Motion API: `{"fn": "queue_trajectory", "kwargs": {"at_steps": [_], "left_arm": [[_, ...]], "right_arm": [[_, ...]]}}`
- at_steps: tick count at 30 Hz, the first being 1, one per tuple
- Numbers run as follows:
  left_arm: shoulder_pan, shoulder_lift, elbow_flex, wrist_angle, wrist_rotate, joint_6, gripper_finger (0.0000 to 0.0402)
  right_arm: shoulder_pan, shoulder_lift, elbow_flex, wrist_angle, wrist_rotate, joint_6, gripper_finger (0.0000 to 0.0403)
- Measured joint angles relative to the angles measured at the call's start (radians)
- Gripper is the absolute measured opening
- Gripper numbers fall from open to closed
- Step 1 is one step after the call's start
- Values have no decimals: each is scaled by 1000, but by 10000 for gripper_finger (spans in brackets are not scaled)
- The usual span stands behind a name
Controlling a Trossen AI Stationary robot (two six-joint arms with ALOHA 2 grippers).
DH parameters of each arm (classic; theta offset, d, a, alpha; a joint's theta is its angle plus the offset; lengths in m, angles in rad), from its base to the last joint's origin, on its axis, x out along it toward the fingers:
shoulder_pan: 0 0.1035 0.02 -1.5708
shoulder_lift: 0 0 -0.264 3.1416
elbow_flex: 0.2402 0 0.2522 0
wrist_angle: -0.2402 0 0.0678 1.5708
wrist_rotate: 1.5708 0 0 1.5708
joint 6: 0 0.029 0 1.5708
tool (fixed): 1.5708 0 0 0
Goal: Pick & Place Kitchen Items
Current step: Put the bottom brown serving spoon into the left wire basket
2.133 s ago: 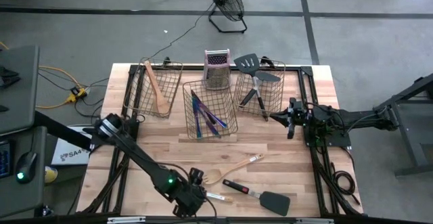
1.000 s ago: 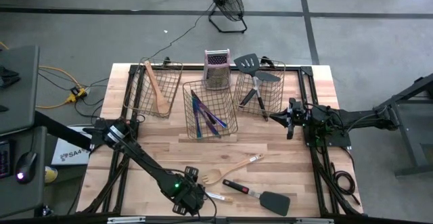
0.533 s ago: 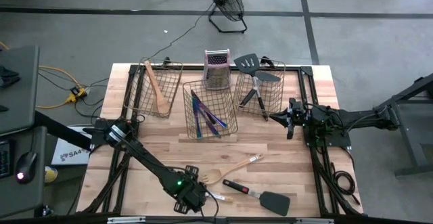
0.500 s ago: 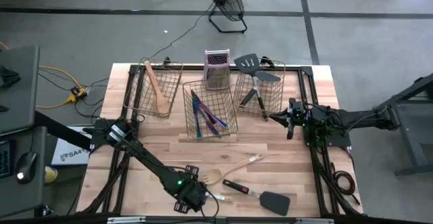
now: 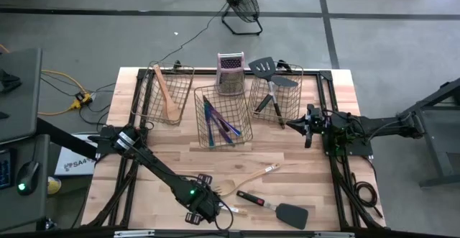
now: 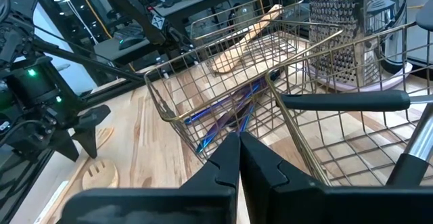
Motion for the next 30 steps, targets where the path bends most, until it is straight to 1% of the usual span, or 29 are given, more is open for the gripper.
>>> {"fn": "queue_trajectory", "kwargs": {"at_steps": [6, 13, 20, 30], "left_arm": [[1, 5, 0, -5, 9, 25, 152], [1, 56, 1, -26, 46, 26, 125], [-5, 58, 1, -34, 48, 18, 95], [-5, 58, 0, -35, 45, 14, 88]], "right_arm": [[0, 0, 0, 0, 0, 0, 2], [0, 0, 0, 0, 0, 0, 2], [0, 0, 0, 0, 0, 0, 2], [0, 0, 0, 0, 0, 0, 2]]}}
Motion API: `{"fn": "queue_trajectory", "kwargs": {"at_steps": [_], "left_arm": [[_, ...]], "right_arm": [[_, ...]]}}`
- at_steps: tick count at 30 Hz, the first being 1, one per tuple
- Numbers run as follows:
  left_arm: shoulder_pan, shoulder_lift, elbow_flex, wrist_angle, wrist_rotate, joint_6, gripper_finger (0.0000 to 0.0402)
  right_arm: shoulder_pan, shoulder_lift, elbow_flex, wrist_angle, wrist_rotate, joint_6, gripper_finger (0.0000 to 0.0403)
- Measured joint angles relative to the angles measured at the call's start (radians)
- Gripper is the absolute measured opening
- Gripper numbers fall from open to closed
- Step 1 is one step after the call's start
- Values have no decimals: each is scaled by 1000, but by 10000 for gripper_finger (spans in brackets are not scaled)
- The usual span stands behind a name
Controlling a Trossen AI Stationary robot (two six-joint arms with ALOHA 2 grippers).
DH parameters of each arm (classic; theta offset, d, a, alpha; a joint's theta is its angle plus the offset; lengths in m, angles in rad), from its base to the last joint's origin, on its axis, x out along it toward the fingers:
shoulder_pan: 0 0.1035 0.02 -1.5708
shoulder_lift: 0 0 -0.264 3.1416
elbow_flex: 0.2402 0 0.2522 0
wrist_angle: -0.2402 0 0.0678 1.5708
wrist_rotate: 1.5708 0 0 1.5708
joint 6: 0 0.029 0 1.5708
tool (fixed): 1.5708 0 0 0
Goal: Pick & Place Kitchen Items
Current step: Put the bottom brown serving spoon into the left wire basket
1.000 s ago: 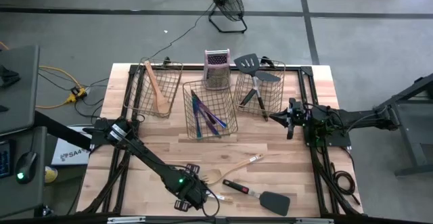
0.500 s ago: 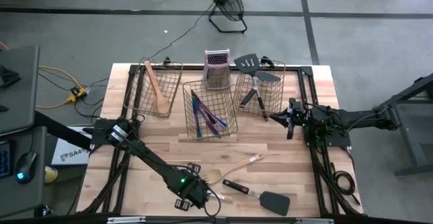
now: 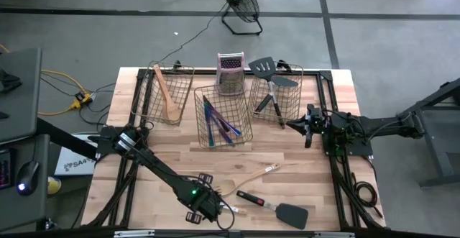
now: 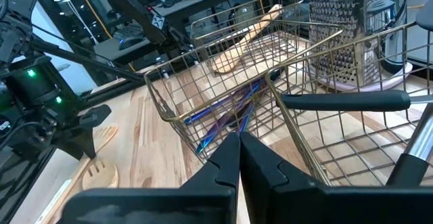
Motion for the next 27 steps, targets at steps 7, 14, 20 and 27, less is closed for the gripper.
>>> {"fn": "queue_trajectory", "kwargs": {"at_steps": [7, 14, 20, 27], "left_arm": [[-8, -25, -3, 0, -8, -21, 87], [-9, -87, -9, -6, -37, -51, 86], [-9, -144, -7, -5, -35, -121, 86], [-8, -221, -3, -4, -57, -248, 86]], "right_arm": [[0, 0, 0, 0, 0, 0, 2], [0, 0, 0, 0, 0, 0, 2], [0, 0, 0, 0, 0, 0, 2], [0, 0, 0, 0, 0, 0, 2]]}}
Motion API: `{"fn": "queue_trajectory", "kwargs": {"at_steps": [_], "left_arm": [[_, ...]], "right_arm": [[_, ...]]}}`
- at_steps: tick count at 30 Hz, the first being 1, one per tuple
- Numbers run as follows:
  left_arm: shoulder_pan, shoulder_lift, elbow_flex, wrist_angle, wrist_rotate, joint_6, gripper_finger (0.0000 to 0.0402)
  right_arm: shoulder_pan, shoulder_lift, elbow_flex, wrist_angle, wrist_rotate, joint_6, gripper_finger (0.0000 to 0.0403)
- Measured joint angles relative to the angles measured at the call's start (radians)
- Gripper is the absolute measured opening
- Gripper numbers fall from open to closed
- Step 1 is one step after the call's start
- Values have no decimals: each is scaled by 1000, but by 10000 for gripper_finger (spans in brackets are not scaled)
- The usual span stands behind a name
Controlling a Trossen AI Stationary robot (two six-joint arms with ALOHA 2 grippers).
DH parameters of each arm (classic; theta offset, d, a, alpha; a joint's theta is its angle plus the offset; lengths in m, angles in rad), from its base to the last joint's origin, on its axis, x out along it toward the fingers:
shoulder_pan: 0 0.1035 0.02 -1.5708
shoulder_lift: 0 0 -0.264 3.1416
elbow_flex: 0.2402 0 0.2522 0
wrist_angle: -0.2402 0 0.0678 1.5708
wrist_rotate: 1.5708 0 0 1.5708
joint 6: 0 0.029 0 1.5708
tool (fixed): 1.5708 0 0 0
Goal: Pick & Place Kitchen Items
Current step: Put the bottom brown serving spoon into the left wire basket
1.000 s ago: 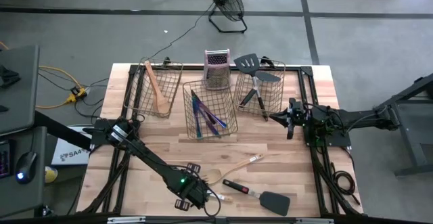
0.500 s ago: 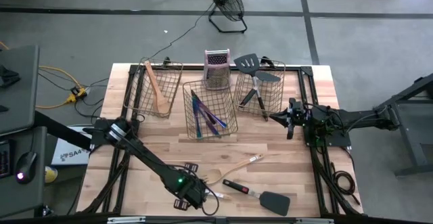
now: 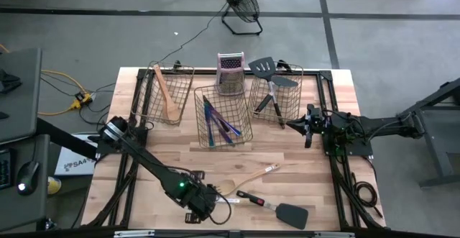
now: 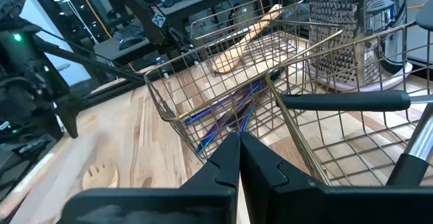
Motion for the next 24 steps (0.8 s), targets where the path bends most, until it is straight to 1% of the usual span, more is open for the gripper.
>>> {"fn": "queue_trajectory", "kwargs": {"at_steps": [6, 13, 21, 24], "left_arm": [[21, -40, 2, 4, -71, -113, 86], [53, -48, 8, -5, -145, -241, 86], [72, -49, 13, -15, -169, -250, 86], [72, -49, 13, -31, -171, -225, 86]], "right_arm": [[0, 0, 0, 0, 0, 0, 2], [0, 0, 0, 0, 0, 0, 2], [0, 0, 0, 0, 0, 0, 2], [0, 0, 0, 0, 0, 0, 2]]}}
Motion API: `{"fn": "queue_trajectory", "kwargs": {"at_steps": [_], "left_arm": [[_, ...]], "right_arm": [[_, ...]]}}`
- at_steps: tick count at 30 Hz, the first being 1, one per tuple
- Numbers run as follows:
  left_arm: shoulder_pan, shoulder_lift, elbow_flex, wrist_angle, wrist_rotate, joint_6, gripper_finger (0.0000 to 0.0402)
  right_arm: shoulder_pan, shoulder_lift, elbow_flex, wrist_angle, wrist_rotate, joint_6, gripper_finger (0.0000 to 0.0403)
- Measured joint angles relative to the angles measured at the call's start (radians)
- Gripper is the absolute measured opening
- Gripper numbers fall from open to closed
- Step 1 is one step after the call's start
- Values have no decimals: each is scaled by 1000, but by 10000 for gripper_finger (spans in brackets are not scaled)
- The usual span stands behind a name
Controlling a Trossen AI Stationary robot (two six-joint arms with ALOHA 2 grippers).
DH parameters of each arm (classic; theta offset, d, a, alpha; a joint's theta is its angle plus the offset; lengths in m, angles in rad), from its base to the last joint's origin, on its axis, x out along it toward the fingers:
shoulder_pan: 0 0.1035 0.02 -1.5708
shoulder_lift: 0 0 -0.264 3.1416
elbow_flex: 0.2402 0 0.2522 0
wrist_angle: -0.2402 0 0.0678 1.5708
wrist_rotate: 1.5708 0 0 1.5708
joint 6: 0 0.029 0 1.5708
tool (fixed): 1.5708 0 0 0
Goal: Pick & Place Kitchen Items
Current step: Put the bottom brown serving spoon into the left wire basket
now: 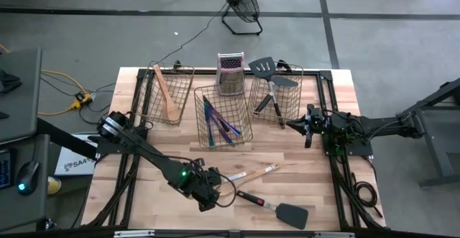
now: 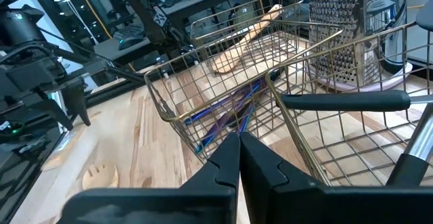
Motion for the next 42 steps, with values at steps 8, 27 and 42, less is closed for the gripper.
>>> {"fn": "queue_trajectory", "kwargs": {"at_steps": [8, 27, 42], "left_arm": [[0, 0, 0, -8, -38, 111, 86], [0, -1, 1, -18, -139, 401, 86], [0, -1, 1, -18, -135, 403, 86]], "right_arm": [[0, 0, 0, 0, 0, 0, 2], [0, 0, 0, 0, 0, 0, 2], [0, 0, 0, 0, 0, 0, 2]]}}
